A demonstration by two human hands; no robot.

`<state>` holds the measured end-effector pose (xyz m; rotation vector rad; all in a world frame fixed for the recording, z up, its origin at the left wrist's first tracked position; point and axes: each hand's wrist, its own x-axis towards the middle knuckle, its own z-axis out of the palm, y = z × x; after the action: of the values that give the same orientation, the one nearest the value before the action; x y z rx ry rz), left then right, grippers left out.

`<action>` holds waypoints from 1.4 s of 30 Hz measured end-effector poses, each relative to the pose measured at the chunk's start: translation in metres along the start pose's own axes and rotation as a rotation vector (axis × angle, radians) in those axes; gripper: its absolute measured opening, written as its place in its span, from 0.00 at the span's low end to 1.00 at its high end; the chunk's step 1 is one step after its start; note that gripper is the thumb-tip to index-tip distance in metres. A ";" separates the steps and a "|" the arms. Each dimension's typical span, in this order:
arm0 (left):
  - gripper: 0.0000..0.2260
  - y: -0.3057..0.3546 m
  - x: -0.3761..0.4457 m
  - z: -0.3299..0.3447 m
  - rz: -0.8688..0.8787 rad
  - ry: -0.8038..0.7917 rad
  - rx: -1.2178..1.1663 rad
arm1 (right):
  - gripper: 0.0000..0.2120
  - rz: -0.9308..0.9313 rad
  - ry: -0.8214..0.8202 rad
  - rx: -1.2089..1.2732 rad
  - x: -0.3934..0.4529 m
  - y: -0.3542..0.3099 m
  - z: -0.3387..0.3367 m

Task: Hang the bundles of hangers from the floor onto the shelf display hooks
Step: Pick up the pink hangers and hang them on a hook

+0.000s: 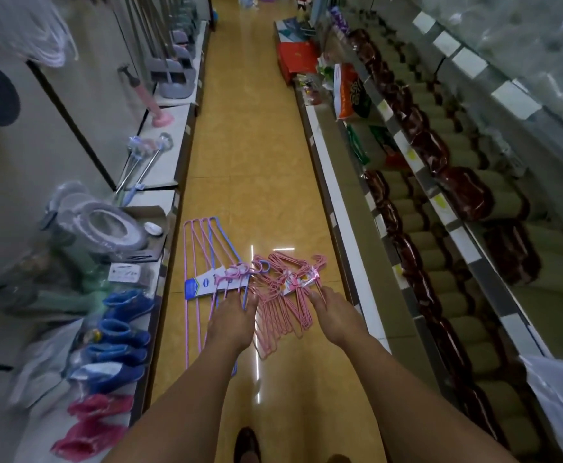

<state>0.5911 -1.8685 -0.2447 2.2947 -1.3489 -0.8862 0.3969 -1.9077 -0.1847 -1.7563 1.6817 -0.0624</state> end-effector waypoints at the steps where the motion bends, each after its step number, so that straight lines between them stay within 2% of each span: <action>1: 0.27 0.001 0.009 0.003 -0.007 -0.005 -0.021 | 0.25 0.004 -0.009 -0.007 0.010 0.001 -0.001; 7: 0.29 0.020 0.055 0.028 -0.085 -0.044 -0.017 | 0.24 -0.005 -0.050 -0.030 0.075 0.013 -0.013; 11: 0.28 0.036 0.083 0.048 -0.113 -0.007 -0.066 | 0.24 -0.020 -0.082 -0.053 0.125 0.030 -0.020; 18: 0.31 0.030 0.133 0.111 -0.221 -0.029 -0.072 | 0.23 -0.068 -0.166 -0.100 0.200 0.070 0.007; 22: 0.33 -0.005 0.169 0.168 -0.249 -0.068 -0.103 | 0.23 -0.050 -0.195 -0.106 0.250 0.102 0.056; 26: 0.25 -0.052 0.211 0.233 -0.271 -0.113 -0.094 | 0.27 -0.030 -0.235 -0.152 0.310 0.140 0.129; 30: 0.28 -0.114 0.254 0.297 -0.330 -0.123 -0.089 | 0.30 -0.005 -0.283 -0.228 0.365 0.177 0.206; 34: 0.28 -0.164 0.300 0.358 -0.351 -0.137 -0.067 | 0.28 -0.014 -0.303 -0.236 0.407 0.213 0.272; 42: 0.27 -0.217 0.370 0.442 -0.329 -0.135 -0.096 | 0.22 0.015 -0.317 -0.245 0.482 0.259 0.365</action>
<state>0.5744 -2.0714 -0.8262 2.4580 -0.9662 -1.1991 0.4260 -2.1570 -0.7927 -1.8166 1.5172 0.4235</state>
